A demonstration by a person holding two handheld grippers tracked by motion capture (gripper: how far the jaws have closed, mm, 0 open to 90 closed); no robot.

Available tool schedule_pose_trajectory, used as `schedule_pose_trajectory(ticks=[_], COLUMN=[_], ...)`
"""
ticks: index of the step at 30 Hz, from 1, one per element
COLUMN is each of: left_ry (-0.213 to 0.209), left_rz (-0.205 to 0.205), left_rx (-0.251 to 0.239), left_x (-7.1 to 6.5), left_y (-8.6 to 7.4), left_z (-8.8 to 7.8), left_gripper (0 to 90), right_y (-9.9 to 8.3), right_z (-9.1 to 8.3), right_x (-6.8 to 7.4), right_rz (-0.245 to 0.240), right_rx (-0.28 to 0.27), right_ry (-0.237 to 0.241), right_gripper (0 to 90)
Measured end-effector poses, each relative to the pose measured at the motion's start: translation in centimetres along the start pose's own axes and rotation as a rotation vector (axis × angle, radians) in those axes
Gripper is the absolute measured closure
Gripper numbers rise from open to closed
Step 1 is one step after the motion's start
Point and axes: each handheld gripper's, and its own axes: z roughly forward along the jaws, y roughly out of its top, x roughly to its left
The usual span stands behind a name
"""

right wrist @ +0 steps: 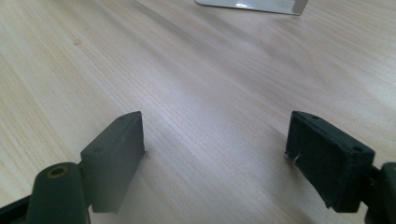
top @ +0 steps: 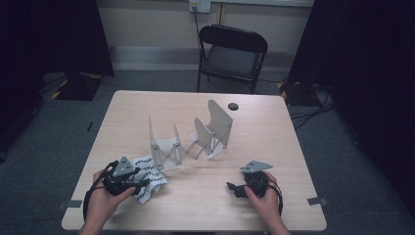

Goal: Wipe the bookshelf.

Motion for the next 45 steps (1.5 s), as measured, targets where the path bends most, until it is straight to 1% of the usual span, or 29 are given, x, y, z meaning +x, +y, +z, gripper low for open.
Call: schedule_pose_trajectory(ticks=[1,3,5,7,8,10,11,12,14,16,17,18,19,21,23,25,26,27,28,31,32,34,35,38,39,41,42,44,45], left_ry=[0.004,0.033,0.049,0.068,0.068,0.053,0.048,0.045,0.037,0.027,0.016,0.021,0.015,0.004,0.002,0.011,0.014,0.019,0.022,0.031,0.038,0.053,0.05,0.067,0.069,0.071,0.072,0.084,0.086], left_rz=[-0.019,-0.032,-0.054,-0.059,-0.052,-0.067,-0.067,-0.054,-0.059,-0.065,-0.071,-0.062,-0.062,-0.073,-0.077,-0.067,-0.081,-0.076,-0.077,-0.075,-0.062,-0.073,-0.094,-0.099,-0.09,-0.085,-0.095,-0.096,-0.088], left_rx=[0.003,0.024,0.025,0.03,0.037,0.027,0.029,0.033,0.036,0.028,0.032,0.032,0.032,0.035,0.038,0.035,0.021,0.028,0.017,0.02,0.027,0.015,0.005,0.0,0.001,0.001,0.0,0.002,0.006], left_x=[0.1,0.5,0.9,1.2,1.3,1.2,1.2,1.3,1.5,1.7,1.7,1.8,1.8,1.8,2.0,2.3,2.3,2.4,2.5,2.7,2.8,3.0,3.0,3.1,3.1,3.1,2.9,2.8,2.9], left_y=[-0.4,-1.0,-1.4,-1.7,-1.7,-1.7,-1.8,-1.8,-2.0,-2.1,-2.2,-2.2,-2.2,-2.1,-2.0,-1.9,-1.9,-1.9,-1.8,-1.5,-1.4,-1.2,-1.2,-1.1,-1.0,-1.0,-0.9,-0.9,-0.8], left_z=[0.2,0.3,0.4,0.2,0.2,0.5,0.7,1.0,1.3,1.4,1.4,1.3,1.4,1.4,1.4,1.4,1.5,1.5,1.6,1.9,1.9,2.2,2.3,2.4,2.4,2.4,2.4,2.4,2.4], left_gripper=[41.2,37.4,32.2,29.6,28.5,28.0,27.3,26.7,24.3,24.1,24.3,24.6,24.8,27.2,31.5,37.3,41.0,44.3,45.9,47.7,47.9,48.3,49.3,56.8,60.3,64.6,66.7,68.3,69.4], right_y=[0.0,0.0,0.0,0.0,0.0,0.0,0.0,0.0,0.0,0.0,0.0,0.0,0.0,0.0,0.0,0.0,0.0,0.0,0.0,0.0,0.0,0.0,0.0,0.0,0.0,0.1,0.1,0.1,0.1], right_z=[0.0,0.0,0.0,0.0,0.0,0.0,0.0,0.0,0.0,0.0,0.0,0.0,0.0,0.0,0.0,0.0,0.0,0.0,0.0,0.0,0.0,0.0,0.0,0.0,0.1,0.1,0.1,0.1,0.1], right_x=[0.0,0.0,0.0,0.0,0.0,0.0,0.0,0.0,0.0,0.0,0.0,0.0,0.0,0.0,0.0,0.0,0.0,0.0,0.0,0.0,0.0,0.0,0.0,0.0,0.0,0.0,0.0,0.0,0.0], right_rz=[0.0,0.0,0.0,0.0,0.0,-0.001,0.0,0.001,0.0,-0.001,-0.001,-0.001,-0.001,-0.002,-0.001,-0.002,-0.002,-0.002,-0.002,-0.002,-0.002,-0.002,-0.002,-0.002,-0.001,0.0,0.0,0.0,-0.001], right_rx=[0.0,0.0,0.0,0.0,0.0,0.0,0.0,0.001,0.0,0.0,0.0,0.0,0.0,0.0,0.0,0.0,0.0,0.0,0.0,0.0,0.0,0.0,-0.001,0.0,0.0,-0.001,0.0,0.0,-0.001], right_ry=[0.0,0.0,0.0,0.0,0.0,0.0,0.0,0.0,0.0,0.0,0.001,0.001,0.001,0.002,0.002,0.002,0.002,0.002,0.002,0.002,0.002,0.002,0.002,0.002,0.001,0.001,0.001,0.001,0.001], right_gripper=[18.9,18.9,18.9,18.9,18.9,18.9,18.9,18.9,18.9,18.9,18.9,18.8,18.8,18.8,18.7,18.8,18.8,18.8,18.8,18.8,18.8,18.8,18.8,18.8,18.8,18.8,18.8,18.8,18.8])
